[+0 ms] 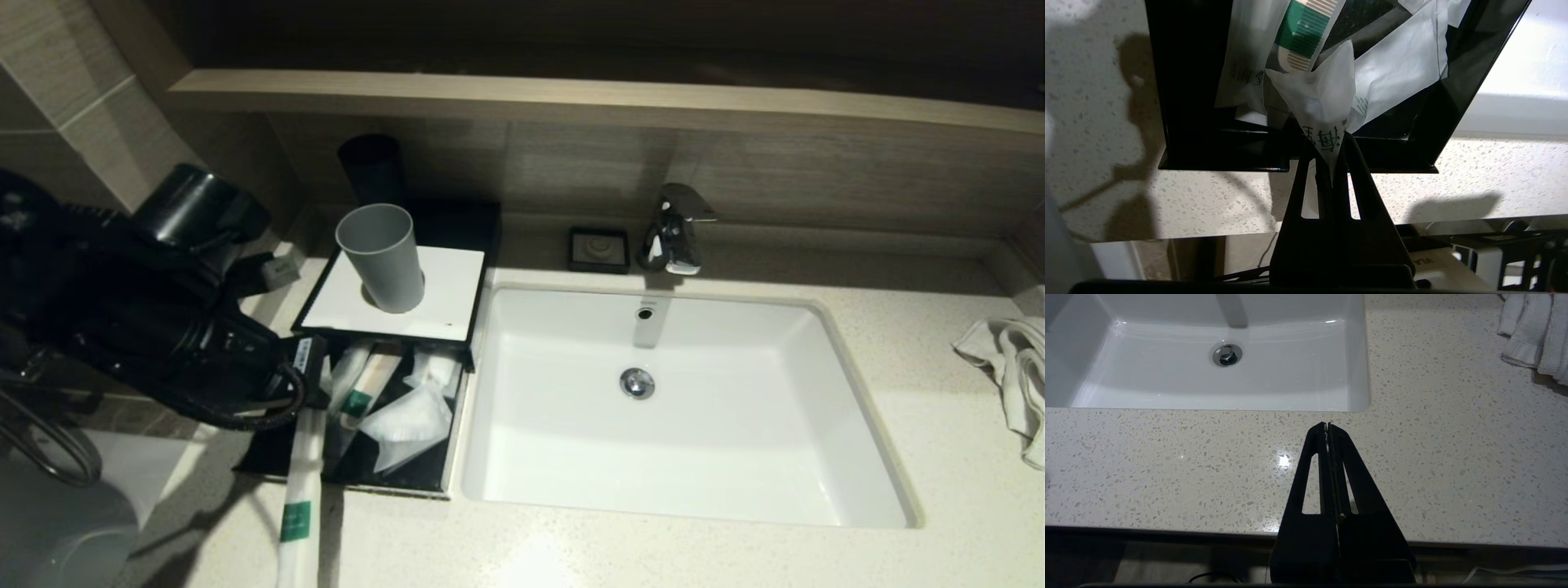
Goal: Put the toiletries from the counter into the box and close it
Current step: Place the bathroom toiletry into the drawer
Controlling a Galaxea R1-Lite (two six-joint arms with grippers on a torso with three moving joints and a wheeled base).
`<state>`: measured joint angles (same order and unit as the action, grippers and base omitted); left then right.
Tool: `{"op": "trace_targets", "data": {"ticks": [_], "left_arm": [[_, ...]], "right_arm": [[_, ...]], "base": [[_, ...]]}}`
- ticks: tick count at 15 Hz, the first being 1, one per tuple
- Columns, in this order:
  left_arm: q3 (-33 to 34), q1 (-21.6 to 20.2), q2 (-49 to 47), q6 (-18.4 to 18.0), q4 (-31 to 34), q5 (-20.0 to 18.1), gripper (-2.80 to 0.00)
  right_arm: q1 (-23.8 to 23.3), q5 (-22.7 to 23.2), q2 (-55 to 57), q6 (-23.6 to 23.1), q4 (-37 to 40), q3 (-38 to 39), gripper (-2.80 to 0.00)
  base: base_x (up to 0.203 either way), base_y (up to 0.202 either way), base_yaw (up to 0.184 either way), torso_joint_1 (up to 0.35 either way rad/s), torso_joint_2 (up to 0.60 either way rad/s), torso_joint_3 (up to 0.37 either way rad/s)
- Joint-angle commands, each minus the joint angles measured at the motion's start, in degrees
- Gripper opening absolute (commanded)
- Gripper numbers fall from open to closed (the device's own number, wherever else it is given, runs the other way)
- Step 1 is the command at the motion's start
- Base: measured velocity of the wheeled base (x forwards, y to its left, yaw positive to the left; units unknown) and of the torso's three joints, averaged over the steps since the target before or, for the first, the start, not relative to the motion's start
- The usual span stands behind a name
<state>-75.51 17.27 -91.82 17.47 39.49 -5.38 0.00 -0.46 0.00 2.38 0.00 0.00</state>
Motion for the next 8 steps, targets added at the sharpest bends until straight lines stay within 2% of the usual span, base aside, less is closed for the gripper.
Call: {"op": "trace_targets", "data": {"ticks": [1,8], "left_arm": [[-3.77,0.04,-4.95,-3.66,1.87,-0.13,-2.80],[-15.75,0.13,-14.32,-7.13,7.05,-0.25,-2.80]], "right_arm": [[0.00,0.02,0.00,0.01,0.00,0.00,-2.80],[0.00,0.02,0.00,0.08,0.00,0.00,-2.80]], "base": [[0.000,0.000,0.000,0.000,0.00,0.000],[0.000,0.000,0.000,0.000,0.00,0.000]]}}
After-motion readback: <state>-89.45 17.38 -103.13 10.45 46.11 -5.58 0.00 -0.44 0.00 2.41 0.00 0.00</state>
